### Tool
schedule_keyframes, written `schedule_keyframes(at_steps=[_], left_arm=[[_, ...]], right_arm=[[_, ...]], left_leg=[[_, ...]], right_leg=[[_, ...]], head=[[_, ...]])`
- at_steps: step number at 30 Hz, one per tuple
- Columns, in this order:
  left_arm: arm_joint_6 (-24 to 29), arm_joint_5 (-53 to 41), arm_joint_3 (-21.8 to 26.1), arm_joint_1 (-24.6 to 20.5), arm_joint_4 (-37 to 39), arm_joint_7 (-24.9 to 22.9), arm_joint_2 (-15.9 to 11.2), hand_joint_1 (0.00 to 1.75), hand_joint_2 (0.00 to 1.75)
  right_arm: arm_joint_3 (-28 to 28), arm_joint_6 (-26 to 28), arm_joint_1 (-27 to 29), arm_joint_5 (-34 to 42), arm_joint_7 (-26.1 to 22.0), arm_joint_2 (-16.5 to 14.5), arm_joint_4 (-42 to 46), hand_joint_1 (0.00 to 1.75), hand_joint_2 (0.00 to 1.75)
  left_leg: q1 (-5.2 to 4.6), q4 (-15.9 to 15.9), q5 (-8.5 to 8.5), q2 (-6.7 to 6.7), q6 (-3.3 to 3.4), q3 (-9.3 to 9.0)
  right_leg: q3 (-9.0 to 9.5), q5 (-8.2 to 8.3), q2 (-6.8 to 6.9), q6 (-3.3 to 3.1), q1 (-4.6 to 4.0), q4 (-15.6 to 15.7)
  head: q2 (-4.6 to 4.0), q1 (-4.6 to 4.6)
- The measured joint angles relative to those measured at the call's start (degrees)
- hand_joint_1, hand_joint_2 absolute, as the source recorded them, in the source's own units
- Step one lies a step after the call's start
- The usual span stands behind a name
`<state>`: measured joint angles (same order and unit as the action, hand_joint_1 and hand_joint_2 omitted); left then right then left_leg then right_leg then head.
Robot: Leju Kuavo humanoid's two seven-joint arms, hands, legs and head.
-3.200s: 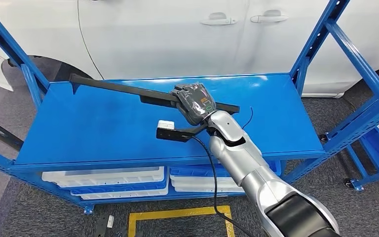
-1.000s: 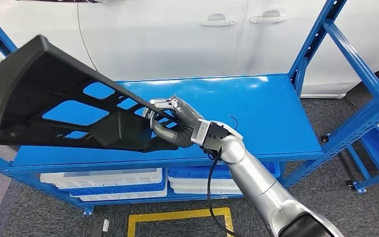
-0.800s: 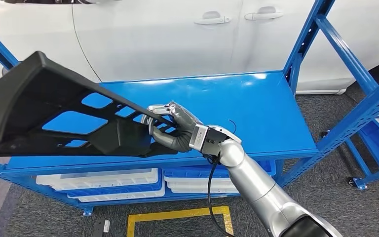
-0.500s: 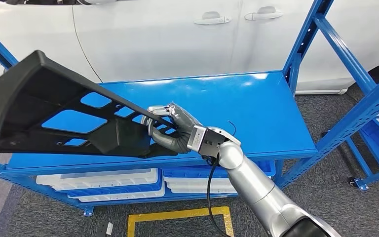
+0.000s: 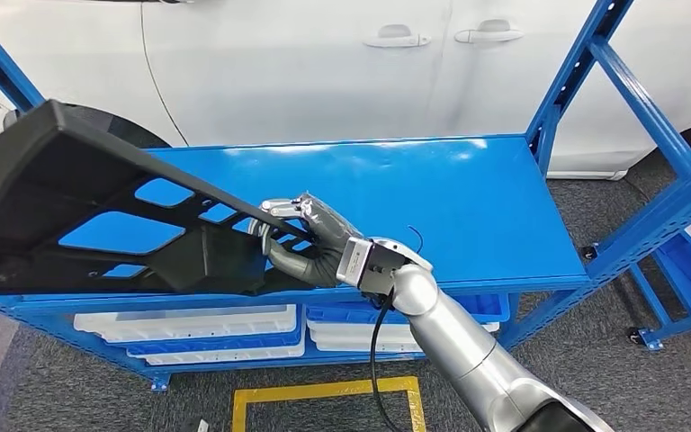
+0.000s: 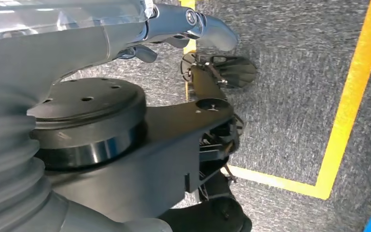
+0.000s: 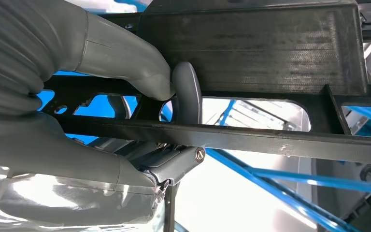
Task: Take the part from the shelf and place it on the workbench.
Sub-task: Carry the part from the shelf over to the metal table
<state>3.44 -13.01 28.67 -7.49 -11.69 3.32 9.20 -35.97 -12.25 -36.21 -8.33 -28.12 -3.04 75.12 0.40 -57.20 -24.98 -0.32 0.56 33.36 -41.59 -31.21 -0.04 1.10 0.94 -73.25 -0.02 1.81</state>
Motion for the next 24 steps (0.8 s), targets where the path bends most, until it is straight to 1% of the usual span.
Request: schedule_keyframes(at_steps=[1,2,3,4,5,7,8,9,10,12,13,14,15,16,17,18,19,20,21,22,23,24], left_arm=[[0.13,0.27,0.07,0.13,0.0,0.12,0.0,0.0,1.75],[0.33,0.56,0.17,0.2,0.0,0.21,-0.01,0.0,1.75],[0.52,0.85,0.31,0.2,0.0,0.29,-0.03,0.0,1.75],[0.68,1.12,0.49,0.17,0.0,0.37,-0.05,0.0,1.75],[0.8,1.37,0.72,0.14,0.0,0.44,-0.08,0.0,1.75],[0.87,1.85,1.2,0.07,0.0,0.69,-0.11,0.0,1.75],[0.87,2.02,1.39,0.03,0.0,0.82,-0.11,0.0,1.75],[0.81,2.13,1.5,-0.06,0.0,0.93,-0.1,0.0,1.75],[0.71,2.11,1.54,-0.18,0.0,0.97,-0.09,0.0,1.75],[0.53,1.81,1.54,-0.49,0.0,0.8,0.01,0.0,1.75],[0.49,1.67,1.54,-0.63,0.0,0.65,0.1,0.0,1.75],[0.4,1.59,1.54,-0.75,0.0,0.48,0.23,0.0,1.75],[0.17,1.59,1.54,-0.89,0.0,0.36,0.36,0.0,1.75],[-0.11,1.58,1.54,-1.07,0.0,0.31,0.46,0.0,1.75],[-0.37,1.57,1.54,-1.29,0.0,0.28,0.54,0.0,1.75],[-0.55,1.57,1.54,-1.55,0.0,0.31,0.58,0.0,1.75],[-0.56,1.58,1.54,-1.82,0.0,0.35,0.63,0.0,1.75],[-0.49,1.59,1.54,-2.05,0.0,0.4,0.65,0.0,1.75],[-0.43,1.61,1.54,-2.21,0.0,0.45,0.67,0.0,1.75],[-0.36,1.61,1.54,-2.3,0.0,0.47,0.68,0.0,1.75],[-0.32,1.62,1.55,-2.33,0.0,0.47,0.69,0.0,1.75],[-0.31,1.62,1.55,-2.36,0.0,0.46,0.7,0.0,1.75]], right_arm=[[-0.15,-0.03,-0.1,0.0,-0.31,0.0,-0.03,1.75,1.75],[-0.28,-0.07,-0.29,-0.01,-0.59,0.0,-0.05,1.75,1.75],[-0.44,-0.09,-0.56,-0.02,-0.83,-0.03,-0.06,1.75,1.75],[-0.59,-0.11,-0.81,-0.05,-0.99,-0.05,-0.09,1.75,1.75],[-0.73,-0.13,-1.03,-0.1,-1.06,-0.09,-0.11,1.75,1.75],[-0.92,-0.26,-1.37,-0.28,-1.01,-0.2,-0.13,1.75,1.75],[-0.99,-0.37,-1.55,-0.4,-0.91,-0.3,-0.11,1.75,1.75],[-1.04,-0.49,-1.74,-0.51,-0.81,-0.43,-0.08,1.75,1.75],[-1.09,-0.63,-1.91,-0.61,-0.68,-0.55,-0.02,1.75,1.75],[-1.17,-0.87,-2.08,-0.8,-0.22,-0.68,0.07,1.75,1.75],[-1.22,-0.97,-2.09,-0.89,0.09,-0.69,0.09,1.75,1.75],[-1.27,-1.02,-2.09,-0.95,0.36,-0.68,0.09,1.75,1.75],[-1.31,-1.03,-2.1,-0.98,0.55,-0.68,0.09,1.75,1.75],[-1.35,-1.04,-2.16,-0.98,0.63,-0.68,0.09,1.75,1.75],[-1.38,-1.04,-2.25,-0.98,0.66,-0.68,0.09,1.75,1.75],[-1.4,-1.04,-2.36,-0.98,0.66,-0.68,0.09,1.75,1.75],[-1.43,-1.04,-2.47,-0.98,0.66,-0.68,0.09,1.75,1.75],[-1.45,-1.04,-2.53,-0.98,0.66,-0.68,0.07,1.75,1.75],[-1.51,-1.04,-2.56,-0.98,0.66,-0.68,0.05,1.75,1.75],[-1.57,-1.04,-2.58,-0.98,0.66,-0.68,0.03,1.75,1.75],[-1.63,-1.03,-2.62,-0.98,0.66,-0.68,0.02,1.75,1.75],[-1.68,-1.01,-2.71,-0.98,0.65,-0.68,0.02,1.75,1.75]], left_leg=[[0.03,-0.29,-0.16,-0.06,-0.14,0.03],[0.01,-0.67,-0.39,-0.13,-0.37,0.16],[-0.07,-1.18,-0.65,-0.19,-0.66,0.39],[-0.17,-1.58,-0.83,-0.23,-0.97,0.62],[-0.24,-1.79,-0.93,-0.23,-1.27,0.83],[-0.2,-1.85,-1.12,-0.21,-1.81,0.96],[-0.11,-2.13,-1.57,-0.17,-2.12,1.05],[-0.02,-3.28,-2.54,-0.12,-2.45,1.48],[0.08,-5.56,-4.04,-0.08,-2.78,2.41],[0.25,-12.7,-7.26,-0.03,-3.22,5.49],[0.29,-15.83,-8.15,-0.02,-3.32,6.93],[0.29,-17.26,-8.06,-0.02,-3.33,7.64],[0.29,-16.49,-6.92,-0.02,-3.23,7.34],[0.28,-13.55,-4.94,-0.02,-3.03,6.01],[0.25,-9.52,-2.96,-0.03,-2.73,4.21],[0.11,-5.89,-1.5,-0.03,-2.44,2.56],[-0.05,-3.24,-0.78,-0.03,-2.13,1.38],[-0.2,-1.99,-0.73,-0.05,-1.9,0.87],[-0.33,-1.68,-0.82,-0.07,-1.71,0.77],[-0.24,-1.31,-0.72,-0.07,-1.4,0.67],[-0.12,-0.96,-0.46,-0.05,-1.08,0.57],[0.0,-0.57,-0.2,0.0,-0.72,0.45]], right_leg=[[1.77,1.97,0.01,0.03,0.12,3.43],[3.75,3.41,0.01,-0.03,0.19,7.22],[5.23,4.42,-0.03,-0.27,0.21,10.33],[6.08,4.83,-0.08,-0.56,0.16,12.23],[6.24,4.66,-0.16,-0.93,0.01,12.81],[6.05,4.85,-0.25,-1.6,-0.11,12.95],[6.08,4.93,-0.24,-1.88,-0.05,13.07],[6.11,5.02,-0.21,-2.14,0.07,13.18],[6.16,5.09,-0.16,-2.34,0.17,13.27],[6.17,5.07,-0.08,-2.56,0.14,13.28],[6.18,5.06,-0.06,-2.58,0.11,13.27],[6.2,5.05,-0.06,-2.6,0.08,13.26],[6.25,5.04,-0.1,-2.59,0.06,13.25],[6.34,5.02,-0.15,-2.56,0.04,13.26],[6.44,5.0,-0.2,-2.52,0.03,13.29],[6.48,5.01,-0.24,-2.38,-0.05,13.32],[6.42,5.08,-0.27,-2.17,-0.12,13.37],[6.32,5.18,-0.27,-1.9,-0.16,13.46],[6.26,5.34,-0.27,-1.57,-0.2,13.6],[6.25,5.42,-0.25,-1.22,-0.22,13.75],[6.24,5.28,-0.2,-0.89,-0.2,13.7],[5.94,4.64,-0.16,-0.63,-0.2,12.97]], head=[[0.01,0.0],[0.01,0.01],[0.01,0.03],[0.01,0.07],[0.01,0.08],[0.01,0.08],[0.01,0.09],[0.0,0.1],[0.01,0.13],[0.01,0.13],[0.02,0.13],[0.01,0.13],[0.01,0.13],[0.01,0.13],[0.01,0.12],[0.02,0.11],[0.02,0.11],[0.02,0.09],[0.02,0.09],[0.02,0.07],[0.01,0.05],[0.01,0.03]])
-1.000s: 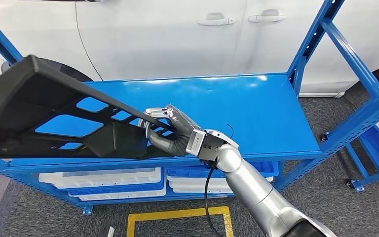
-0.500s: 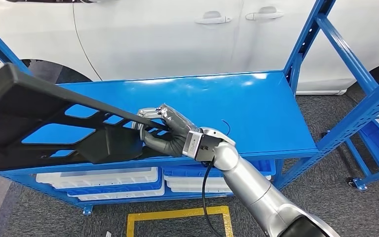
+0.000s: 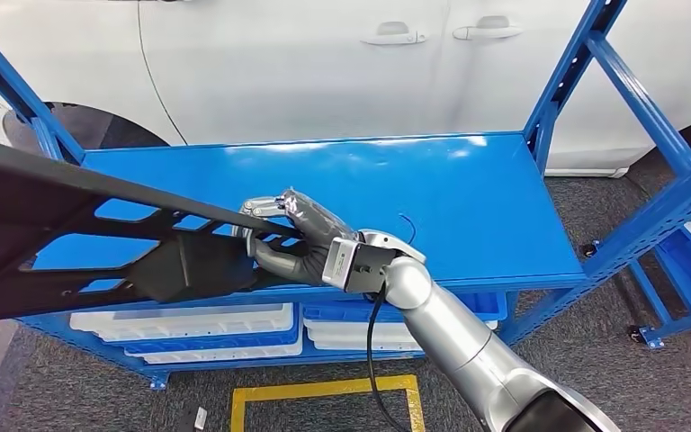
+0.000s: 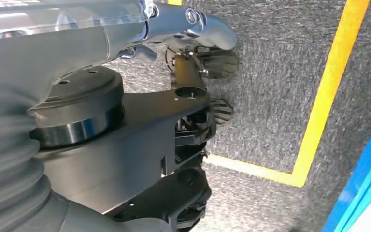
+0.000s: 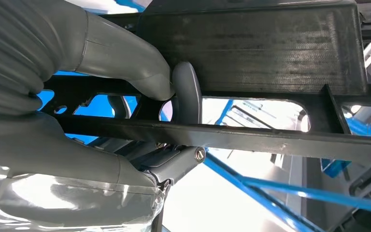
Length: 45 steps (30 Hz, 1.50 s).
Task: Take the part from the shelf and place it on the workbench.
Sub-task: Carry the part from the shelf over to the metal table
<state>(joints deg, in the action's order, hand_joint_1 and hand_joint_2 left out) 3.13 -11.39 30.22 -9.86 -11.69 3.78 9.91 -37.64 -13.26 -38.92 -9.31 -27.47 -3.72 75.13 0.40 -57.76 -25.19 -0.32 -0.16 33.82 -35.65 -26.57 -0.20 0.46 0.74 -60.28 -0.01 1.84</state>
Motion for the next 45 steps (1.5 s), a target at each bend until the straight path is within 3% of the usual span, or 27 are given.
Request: schedule_keyframes(at_steps=[1,3,5,6,7,8,10,14,16,19,20,21,22,24,26,30,32,34,35,36,37,39,41,45], left_arm=[[0.02,0.01,0.01,-0.04,0.0,-0.03,0.02,0.0,1.75],[0.07,0.03,0.01,-0.04,0.0,-0.16,0.04,0.0,1.75],[0.13,0.1,0.07,0.13,0.0,-0.35,0.04,0.0,1.75],[0.13,0.13,0.12,0.22,0.0,-0.42,0.04,0.0,1.75],[0.1,0.15,0.16,0.3,0.0,-0.45,0.04,0.0,1.75],[0.08,0.16,0.2,0.34,0.0,-0.44,0.04,0.0,1.75],[0.04,0.15,0.24,0.33,0.0,-0.37,0.03,0.0,1.75],[0.11,0.13,0.27,0.42,0.0,-0.31,0.01,0.0,1.75],[0.28,0.12,0.28,0.41,0.0,-0.31,-0.02,0.0,1.75],[0.55,0.11,0.3,0.47,0.0,-0.31,-0.04,0.0,1.75],[0.61,0.11,0.31,0.54,0.0,-0.32,-0.05,0.0,1.75],[0.66,0.11,0.33,0.61,0.0,-0.33,-0.06,0.0,1.75],[0.67,0.11,0.34,0.63,0.0,-0.34,-0.07,0.0,1.75],[0.66,0.11,0.4,0.56,0.0,-0.35,-0.09,0.0,1.75],[0.63,0.11,0.52,0.47,0.0,-0.34,-0.14,0.0,1.75],[0.55,0.03,0.71,0.54,0.0,-0.34,-0.17,0.0,1.75],[0.48,0.03,0.74,0.43,0.0,-0.33,-0.16,0.0,1.75],[0.44,0.03,0.76,0.4,0.0,-0.34,-0.17,0.0,1.75],[0.43,0.03,0.78,0.44,0.0,-0.34,-0.17,0.0,1.75],[0.43,0.02,0.8,0.5,0.0,-0.35,-0.18,0.0,1.75],[0.43,0.02,0.83,0.53,0.0,-0.35,-0.18,0.0,1.75],[0.4,0.01,0.86,0.54,0.0,-0.35,-0.18,0.0,1.75],[0.39,0.01,0.9,0.49,0.0,-0.34,-0.19,0.0,1.75],[0.27,0.01,1.08,0.59,0.0,-0.38,-0.23,0.0,1.75]], right_arm=[[-0.02,0.02,-0.09,0.0,-0.02,0.0,-0.02,1.75,1.75],[-0.08,0.03,-0.15,0.0,-0.04,0.05,-0.21,1.75,1.75],[-0.18,0.03,-0.1,0.0,-0.04,0.14,-0.56,1.75,1.75],[-0.22,0.03,-0.1,0.0,-0.05,0.17,-0.69,1.75,1.75],[-0.25,0.03,-0.13,-0.01,-0.08,0.17,-0.78,1.75,1.75],[-0.26,0.03,-0.18,-0.01,-0.13,0.17,-0.82,1.75,1.75],[-0.33,0.03,-0.31,-0.02,-0.27,0.12,-0.85,1.75,1.75],[-0.56,0.04,-0.39,-0.02,-0.35,-0.04,-0.98,1.75,1.75],[-0.66,0.06,-0.49,-0.02,-0.36,-0.26,-1.0,1.75,1.75],[-0.8,0.09,-0.58,-0.02,-0.37,-0.5,-1.15,1.75,1.75],[-0.85,0.09,-0.58,-0.02,-0.37,-0.5,-1.25,1.75,1.75],[-0.9,0.09,-0.57,-0.02,-0.37,-0.5,-1.34,1.75,1.75],[-0.95,0.1,-0.59,-0.02,-0.37,-0.54,-1.39,1.75,1.75],[-1.01,0.11,-0.7,-0.02,-0.38,-0.69,-1.41,1.75,1.75],[-1.05,0.14,-0.84,-0.02,-0.39,-0.82,-1.41,1.75,1.75],[-1.15,0.2,-0.9,-0.02,-0.4,-0.83,-1.33,1.75,1.75],[-1.15,0.22,-0.97,-0.02,-0.43,-0.8,-1.2,1.75,1.75],[-1.18,0.23,-0.88,-0.03,-0.43,-0.76,-1.15,1.75,1.75],[-1.2,0.23,-0.77,-0.03,-0.42,-0.73,-1.15,1.75,1.75],[-1.24,0.23,-0.68,-0.03,-0.42,-0.7,-1.15,1.75,1.75],[-1.26,0.23,-0.63,-0.03,-0.42,-0.68,-1.14,1.75,1.75],[-1.3,0.23,-0.71,-0.03,-0.42,-0.67,-1.1,1.75,1.75],[-1.32,0.23,-0.8,-0.03,-0.42,-0.7,-1.07,1.75,1.75],[-1.36,0.28,-0.8,-0.05,-0.42,-0.75,-1.01,1.75,1.75]], left_leg=[[0.12,0.35,0.24,0.06,0.34,-0.1],[0.08,0.45,0.4,0.11,0.67,-0.05],[0.03,0.27,0.41,0.1,0.74,0.06],[0.03,0.11,0.39,0.08,0.72,0.13],[0.04,-0.12,0.32,0.03,0.64,0.19],[0.05,-0.41,0.19,-0.02,0.5,0.26],[-0.16,-1.1,-0.11,-0.1,0.03,0.64],[-0.19,-1.4,-0.15,-0.08,-1.05,1.07],[-0.05,-3.75,-2.09,-0.03,-1.68,1.98],[0.2,-13.84,-7.48,0.02,-2.44,5.89],[0.23,-16.3,-8.27,0.02,-2.53,6.76],[0.24,-16.71,-7.98,0.02,-2.5,6.68],[0.24,-14.83,-6.7,0.02,-2.36,5.5],[0.16,-7.01,-3.33,0.0,-1.8,1.21],[-0.14,-1.48,-1.88,-0.05,-1.25,-1.53],[-0.15,0.25,-0.95,-0.02,-0.11,-1.69],[0.09,1.13,-0.01,0.18,0.64,-1.57],[-0.07,1.08,0.41,0.26,0.93,-0.89],[-0.12,0.93,0.56,0.27,0.94,-0.51],[-0.15,0.72,0.68,0.27,0.93,-0.14],[-0.16,0.48,0.77,0.26,0.88,0.19],[-0.17,-0.2,0.81,0.21,0.71,0.77],[-0.39,-0.97,0.82,0.17,0.24,1.43],[-0.39,-1.46,0.87,0.19,-1.0,2.17]], right_leg=[[-0.84,-1.28,0.03,0.19,-0.01,-1.91],[-3.93,-4.82,0.06,0.37,0.02,-8.71],[-6.38,-6.38,0.07,0.53,0.05,-14.07],[-6.28,-5.64,0.08,0.56,0.08,-13.93],[-5.07,-4.0,0.1,0.54,0.13,-11.56],[-3.19,-2.1,0.13,0.45,0.18,-7.78],[-0.21,0.08,0.14,0.09,0.1,-1.56],[0.13,0.6,-0.04,-1.18,-0.09,0.2],[0.1,0.96,0.09,-1.79,0.11,0.54],[-0.13,1.2,0.24,-2.16,0.07,0.61],[-0.21,1.27,0.27,-2.18,0.03,0.59],[-0.27,1.33,0.28,-2.18,0.02,0.58],[-0.28,1.39,0.26,-2.15,0.01,0.58],[-0.23,1.55,0.23,-1.94,-0.04,0.6],[-0.39,1.86,0.2,-1.44,-0.08,0.63],[-0.81,2.03,0.24,-0.08,-0.06,0.64],[-2.28,-0.76,0.2,0.31,-0.09,-2.85],[-5.17,-4.88,0.16,0.48,-0.04,-10.1],[-6.25,-6.12,0.17,0.55,-0.03,-13.14],[-6.4,-6.29,0.17,0.59,-0.02,-14.31],[-5.45,-5.48,0.18,0.58,-0.01,-13.27],[-1.18,-2.59,0.19,0.34,0.0,-6.22],[1.69,-1.07,0.17,-0.2,-0.15,-0.62],[1.64,-0.3,0.15,-1.53,-0.26,0.66]], head=[[0.01,-0.03],[0.0,-0.05],[-0.01,-0.04],[-0.01,-0.03],[-0.01,-0.04],[-0.01,-0.04],[0.0,-0.02],[0.01,0.02],[0.0,0.12],[-0.01,0.2],[-0.01,0.21],[-0.01,0.21],[0.0,0.21],[0.01,0.2],[0.01,0.19],[0.0,0.15],[0.0,0.04],[-0.01,-0.05],[-0.01,-0.06],[-0.01,-0.06],[-0.01,-0.06],[0.0,-0.07],[0.01,-0.03],[0.0,-0.01]])
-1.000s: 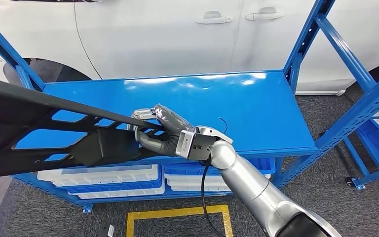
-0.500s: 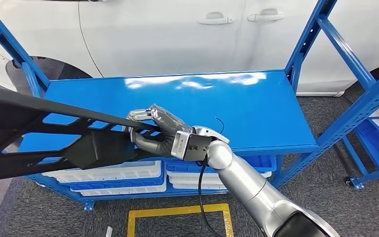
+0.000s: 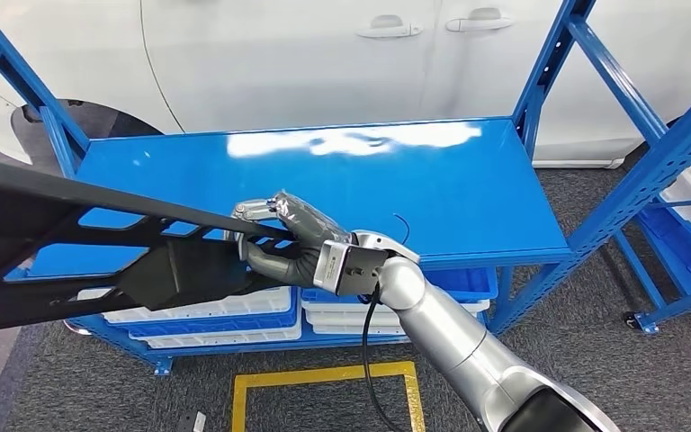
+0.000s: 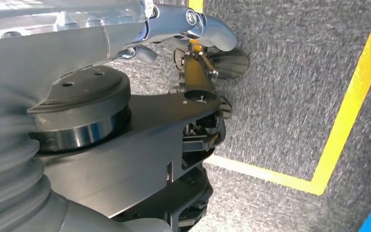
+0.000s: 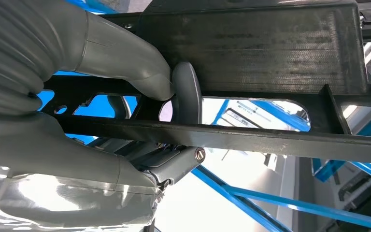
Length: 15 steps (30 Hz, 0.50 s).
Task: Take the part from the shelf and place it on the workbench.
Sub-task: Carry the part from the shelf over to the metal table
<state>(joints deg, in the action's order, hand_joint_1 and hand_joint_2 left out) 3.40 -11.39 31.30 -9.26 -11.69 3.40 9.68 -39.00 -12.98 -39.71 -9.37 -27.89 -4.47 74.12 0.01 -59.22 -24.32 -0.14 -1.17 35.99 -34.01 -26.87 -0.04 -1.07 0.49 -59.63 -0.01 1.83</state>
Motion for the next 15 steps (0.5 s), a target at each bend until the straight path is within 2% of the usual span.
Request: schedule_keyframes(at_steps=[1,2,4,5,6,7,8,10,11,12,15], left_arm=[[-0.05,0.0,0.04,0.0,0.0,-0.03,-0.02,0.0,1.75],[-0.09,0.0,0.07,0.0,0.0,-0.07,-0.05,0.0,1.75],[-0.14,0.0,0.1,0.01,0.0,-0.13,-0.11,0.0,1.75],[-0.14,0.0,0.1,0.03,0.0,-0.15,-0.14,0.0,1.75],[-0.14,0.0,0.11,0.05,0.0,-0.16,-0.15,0.0,1.75],[-0.14,-0.01,0.11,0.06,0.0,-0.16,-0.16,0.0,1.75],[-0.16,-0.01,0.11,0.05,0.0,-0.16,-0.16,0.0,1.75],[-0.24,-0.03,0.11,-0.05,0.0,-0.16,-0.17,0.0,1.75],[-0.28,-0.04,0.11,-0.11,0.0,-0.16,-0.18,0.0,1.75],[-0.31,-0.04,0.11,-0.13,0.0,-0.15,-0.19,0.0,1.75],[-0.34,-0.05,0.12,-0.03,0.0,-0.16,-0.22,0.0,1.75]], right_arm=[[-0.01,0.03,-0.01,-0.01,0.0,-0.03,0.07,1.75,1.75],[-0.02,0.08,-0.02,-0.03,0.0,-0.07,0.16,1.75,1.75],[-0.05,0.17,0.03,-0.09,0.03,-0.15,0.28,1.75,1.75],[-0.07,0.21,0.1,-0.15,0.05,-0.16,0.3,1.75,1.75],[-0.08,0.25,0.2,-0.23,0.08,-0.16,0.3,1.75,1.75],[-0.08,0.31,0.29,-0.31,0.09,-0.16,0.32,1.75,1.75],[-0.08,0.38,0.34,-0.38,0.1,-0.17,0.36,1.75,1.75],[-0.08,0.55,0.35,-0.48,0.1,-0.2,0.6,1.75,1.75],[-0.08,0.61,0.33,-0.51,0.1,-0.22,0.72,1.75,1.75],[-0.08,0.64,0.35,-0.56,0.1,-0.23,0.83,1.75,1.75],[-0.08,0.66,0.41,-0.8,0.15,-0.22,0.89,1.75,1.75]], left_leg=[[0.09,-1.02,-0.96,-0.01,-0.33,0.4],[0.22,-3.14,-2.63,-0.02,-0.67,1.16],[0.5,-10.18,-6.94,-0.02,-1.3,3.53],[0.61,-13.46,-8.44,-0.01,-1.49,4.55],[0.65,-15.17,-8.96,-0.01,-1.57,4.84],[0.66,-14.53,-8.36,-0.01,-1.53,4.0],[0.65,-11.72,-6.92,-0.01,-1.38,2.12],[0.49,-3.42,-4.13,-0.05,-0.81,-2.69],[0.33,-0.55,-3.46,-0.09,-0.51,-4.19],[0.15,0.93,-3.31,-0.15,-0.24,-4.83],[0.04,1.66,-2.56,-0.11,0.68,-4.57]], right_leg=[[-0.09,0.27,0.1,-0.33,0.12,0.17],[-0.22,0.53,0.21,-0.61,0.24,0.31],[-0.66,0.92,0.31,-0.83,0.22,0.3],[-0.9,1.11,0.33,-0.84,0.19,0.28],[-1.14,1.3,0.33,-0.81,0.18,0.27],[-1.33,1.49,0.32,-0.74,0.18,0.26],[-1.46,1.65,0.29,-0.64,0.17,0.25],[-1.61,1.96,0.24,-0.29,0.12,0.27],[-1.72,2.15,0.23,0.0,0.1,0.28],[-1.87,2.37,0.23,0.33,0.09,0.3],[-2.21,2.84,0.18,1.48,0.15,0.44]], head=[[-0.01,0.03],[0.0,0.05],[-0.01,0.1],[0.0,0.1],[-0.01,0.1],[0.0,0.1],[0.0,0.1],[0.0,0.08],[0.0,0.09],[0.01,0.07],[0.0,0.04]])
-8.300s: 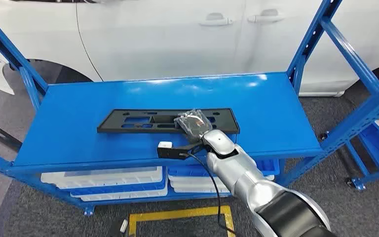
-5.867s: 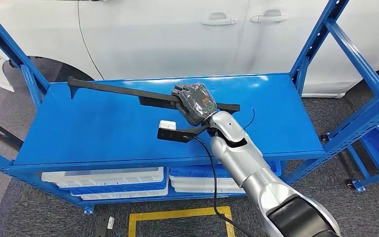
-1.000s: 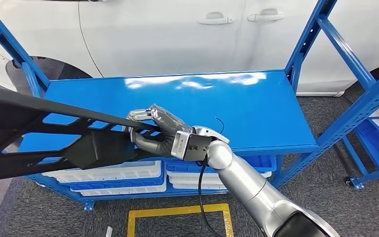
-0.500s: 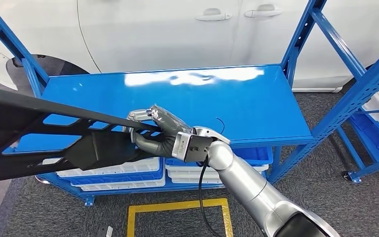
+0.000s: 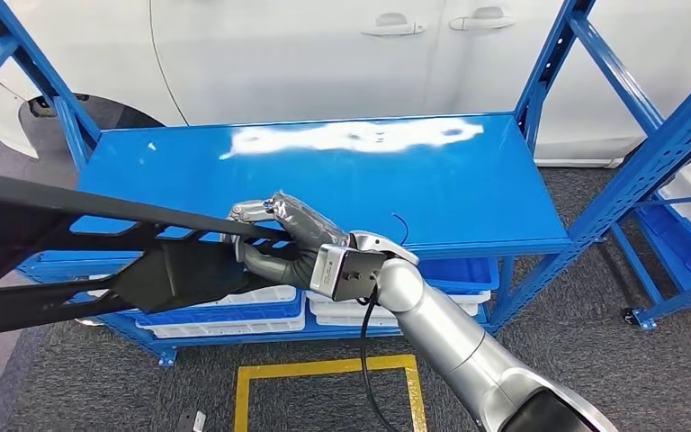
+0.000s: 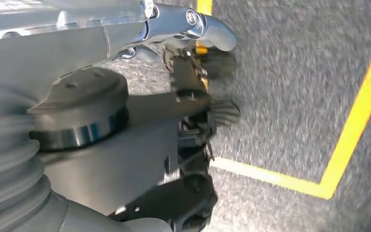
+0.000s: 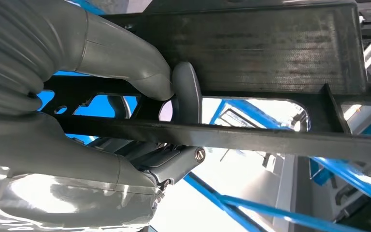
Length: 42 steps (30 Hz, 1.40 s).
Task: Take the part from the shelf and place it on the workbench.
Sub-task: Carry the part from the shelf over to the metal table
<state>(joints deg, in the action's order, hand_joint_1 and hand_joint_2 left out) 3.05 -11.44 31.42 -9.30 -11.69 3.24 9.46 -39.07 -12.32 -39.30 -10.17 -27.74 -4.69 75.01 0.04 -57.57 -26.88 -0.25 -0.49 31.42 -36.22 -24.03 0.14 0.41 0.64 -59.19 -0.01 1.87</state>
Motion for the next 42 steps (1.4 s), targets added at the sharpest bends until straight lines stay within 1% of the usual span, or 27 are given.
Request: schedule_keyframes(at_steps=[2,4,5,6,7,8,10,12,15,16,18,20,21,22,23,25,27,29,31,32,33,35,36,37,38,41,42], left_arm=[[-0.06,-0.01,0.01,-0.08,0.0,-0.01,0.02,0.0,1.75],[-0.14,-0.02,0.01,-0.15,0.0,-0.01,0.03,0.0,1.75],[-0.16,-0.03,0.01,-0.11,0.0,-0.02,0.03,0.0,1.75],[-0.17,-0.05,0.01,-0.04,0.0,-0.03,0.03,0.0,1.75],[-0.19,-0.08,0.01,0.02,0.0,-0.05,0.03,0.0,1.75],[-0.23,-0.12,0.01,0.05,0.0,-0.07,0.03,0.0,1.75],[-0.37,-0.2,0.01,0.03,0.0,-0.07,0.03,0.0,1.75],[-0.51,-0.34,0.01,0.0,0.0,-0.08,0.03,0.0,1.75],[-0.63,-0.56,0.0,0.07,0.0,-0.15,0.02,0.0,1.75],[-0.64,-0.62,-0.01,0.09,0.0,-0.16,0.01,0.0,1.75],[-0.65,-0.73,-0.01,0.07,0.0,-0.19,-0.02,0.0,1.75],[-0.64,-0.77,-0.01,0.09,0.0,-0.25,-0.03,0.0,1.75],[-0.64,-0.8,-0.01,0.12,0.0,-0.28,-0.04,0.0,1.75],[-0.64,-0.84,-0.01,0.14,0.0,-0.32,-0.04,0.0,1.75],[-0.64,-0.89,-0.01,0.14,0.0,-0.36,-0.04,0.0,1.75],[-0.64,-0.99,-0.01,0.03,0.0,-0.4,-0.04,0.0,1.75],[-0.66,-1.03,-0.01,-0.1,0.0,-0.44,-0.04,0.0,1.75],[-0.66,-1.07,-0.01,-0.08,0.0,-0.51,-0.04,0.0,1.75],[-0.68,-1.11,-0.02,-0.06,0.0,-0.59,-0.03,0.0,1.75],[-0.69,-1.13,-0.02,-0.13,0.0,-0.62,-0.03,0.0,1.75],[-0.72,-1.13,-0.03,-0.22,0.0,-0.63,-0.02,0.0,1.75],[-0.75,-1.13,-0.03,-0.3,0.0,-0.63,-0.02,0.0,1.75],[-0.76,-1.13,-0.03,-0.27,0.0,-0.63,-0.02,0.0,1.75],[-0.76,-1.13,-0.03,-0.22,0.0,-0.63,-0.02,0.0,1.75],[-0.76,-1.13,-0.03,-0.19,0.0,-0.63,-0.02,0.0,1.75],[-0.76,-1.13,-0.02,-0.25,0.0,-0.62,-0.02,0.0,1.75],[-0.76,-1.13,-0.02,-0.29,0.0,-0.6,-0.02,0.0,1.75]], right_arm=[[0.01,0.03,0.0,-0.07,0.02,0.04,0.13,1.75,1.75],[0.02,0.05,0.18,-0.13,0.05,0.11,0.26,1.75,1.75],[0.02,0.05,0.36,-0.16,0.08,0.18,0.28,1.75,1.75],[0.02,0.05,0.55,-0.19,0.13,0.25,0.28,1.75,1.75],[0.02,0.06,0.7,-0.21,0.17,0.31,0.29,1.75,1.75],[0.02,0.07,0.77,-0.24,0.21,0.33,0.33,1.75,1.75],[0.02,0.08,0.76,-0.31,0.27,0.32,0.54,1.75,1.75],[0.02,0.1,0.78,-0.37,0.3,0.32,0.81,1.75,1.75],[0.03,0.14,0.93,-0.6,0.42,0.33,0.96,1.75,1.75],[0.02,0.14,0.95,-0.7,0.49,0.32,1.03,1.75,1.75],[0.02,0.16,0.97,-0.92,0.62,0.31,1.26,1.75,1.75],[0.02,0.17,1.16,-1.08,0.75,0.32,1.41,1.75,1.75],[0.02,0.18,1.35,-1.14,0.79,0.32,1.42,1.75,1.75],[0.02,0.18,1.55,-1.18,0.83,0.32,1.43,1.75,1.75],[0.02,0.19,1.71,-1.21,0.84,0.32,1.47,1.75,1.75],[0.06,0.21,1.8,-1.23,0.85,0.32,1.77,1.75,1.75],[0.11,0.22,1.76,-1.24,0.84,0.32,2.19,1.75,1.75],[0.13,0.23,1.79,-1.29,0.86,0.32,2.35,1.75,1.75],[0.19,0.23,1.82,-1.38,0.9,0.34,2.37,1.75,1.75],[0.25,0.23,1.78,-1.41,0.92,0.37,2.38,1.75,1.75],[0.31,0.23,1.75,-1.43,0.93,0.41,2.4,1.75,1.75],[0.4,0.21,1.79,-1.49,0.97,0.56,2.44,1.75,1.75],[0.41,0.19,1.86,-1.52,0.98,0.67,2.45,1.75,1.75],[0.4,0.17,1.9,-1.57,0.99,0.76,2.44,1.75,1.75],[0.4,0.15,1.89,-1.61,1.01,0.82,2.44,1.75,1.75],[0.37,0.02,1.29,-1.61,1.07,0.84,2.43,1.75,1.75],[0.36,-0.03,1.01,-1.58,1.13,0.81,2.41,1.75,1.75]], left_leg=[[0.24,0.73,1.0,0.22,0.9,0.22],[0.25,0.86,1.68,0.34,1.42,0.91],[0.19,0.75,1.91,0.36,1.48,1.38],[0.15,0.59,2.12,0.36,1.44,1.84],[0.13,0.38,2.28,0.36,1.41,2.28],[0.12,0.11,2.4,0.35,1.35,2.67],[0.0,-0.63,2.48,0.32,1.1,3.39],[-0.19,-1.25,2.63,0.3,0.62,4.05],[-0.11,-1.37,3.0,0.28,-0.34,4.51],[-0.05,-1.88,2.4,0.25,-0.71,4.78],[0.21,-5.88,-0.82,0.2,-1.44,6.31],[0.5,-13.12,-4.97,0.21,-2.08,8.69],[0.61,-15.77,-6.06,0.21,-2.27,9.33],[0.67,-16.52,-6.16,0.21,-2.37,9.07],[0.71,-14.9,-5.23,0.22,-2.36,7.66],[0.71,-6.94,-2.34,0.2,-2.05,2.7],[0.43,-1.05,-0.94,0.11,-1.47,-0.49],[0.09,-0.11,-0.69,0.0,-0.82,-0.64],[0.31,0.31,0.11,0.09,0.07,-0.37],[0.41,0.59,0.59,0.19,0.57,-0.14],[0.5,0.82,1.06,0.29,0.99,0.18],[0.29,0.74,1.72,0.37,1.41,1.17],[0.21,0.61,2.0,0.38,1.45,1.69],[0.15,0.44,2.24,0.38,1.44,2.19],[0.13,0.22,2.44,0.37,1.39,2.64],[0.01,-0.71,2.75,0.33,1.02,3.75],[-0.08,-0.99,2.88,0.33,0.78,4.11]], right_leg=[[-1.08,-2.22,-0.09,0.51,0.0,-2.39],[-3.75,-6.75,-0.13,0.7,0.08,-9.22],[-5.05,-8.54,-0.14,0.76,0.11,-12.89],[-5.68,-9.36,-0.13,0.81,0.11,-15.18],[-5.3,-9.12,-0.13,0.8,0.11,-15.41],[-3.78,-7.93,-0.12,0.72,0.11,-13.31],[0.85,-5.03,-0.12,0.33,0.01,-5.55],[3.19,-3.77,-0.15,-0.25,-0.18,-0.82],[2.85,-3.15,-0.16,-1.21,-0.27,-0.24],[2.72,-2.78,-0.1,-1.57,-0.17,-0.02],[2.29,-2.07,0.09,-2.11,0.06,0.33],[1.62,-1.55,0.13,-2.26,0.04,0.32],[1.28,-1.29,0.14,-2.24,0.03,0.29],[0.96,-1.04,0.13,-2.19,0.03,0.26],[0.7,-0.8,0.11,-2.1,0.03,0.24],[0.39,-0.38,0.03,-1.75,0.03,0.26],[0.1,0.09,0.0,-1.13,-0.06,0.27],[-0.14,0.65,0.01,-0.37,-0.06,0.39],[-0.45,0.45,-0.02,0.33,-0.01,0.19],[-0.98,-0.67,-0.06,0.57,0.0,-0.95],[-1.95,-2.58,-0.1,0.72,0.0,-3.35],[-4.75,-7.22,-0.13,0.87,0.05,-10.97],[-5.8,-8.69,-0.13,0.93,0.06,-14.26],[-5.96,-9.11,-0.13,0.94,0.07,-15.76],[-4.96,-8.46,-0.12,0.89,0.07,-14.9],[1.67,-4.55,-0.12,0.32,-0.06,-3.99],[2.92,-3.92,-0.13,0.05,-0.16,-1.46]], head=[[0.0,-0.04],[-0.01,-0.09],[-0.01,-0.09],[-0.01,-0.09],[-0.01,-0.08],[0.0,-0.08],[0.0,-0.08],[0.0,-0.03],[0.0,-0.03],[0.0,0.02],[-0.01,0.16],[-0.01,0.24],[-0.01,0.24],[-0.01,0.25],[-0.01,0.25],[0.0,0.24],[0.01,0.22],[0.0,0.2],[-0.01,0.17],[-0.01,0.14],[0.0,0.1],[0.0,0.05],[0.0,0.06],[0.0,0.06],[0.0,0.05],[0.0,0.06],[0.01,0.08]])
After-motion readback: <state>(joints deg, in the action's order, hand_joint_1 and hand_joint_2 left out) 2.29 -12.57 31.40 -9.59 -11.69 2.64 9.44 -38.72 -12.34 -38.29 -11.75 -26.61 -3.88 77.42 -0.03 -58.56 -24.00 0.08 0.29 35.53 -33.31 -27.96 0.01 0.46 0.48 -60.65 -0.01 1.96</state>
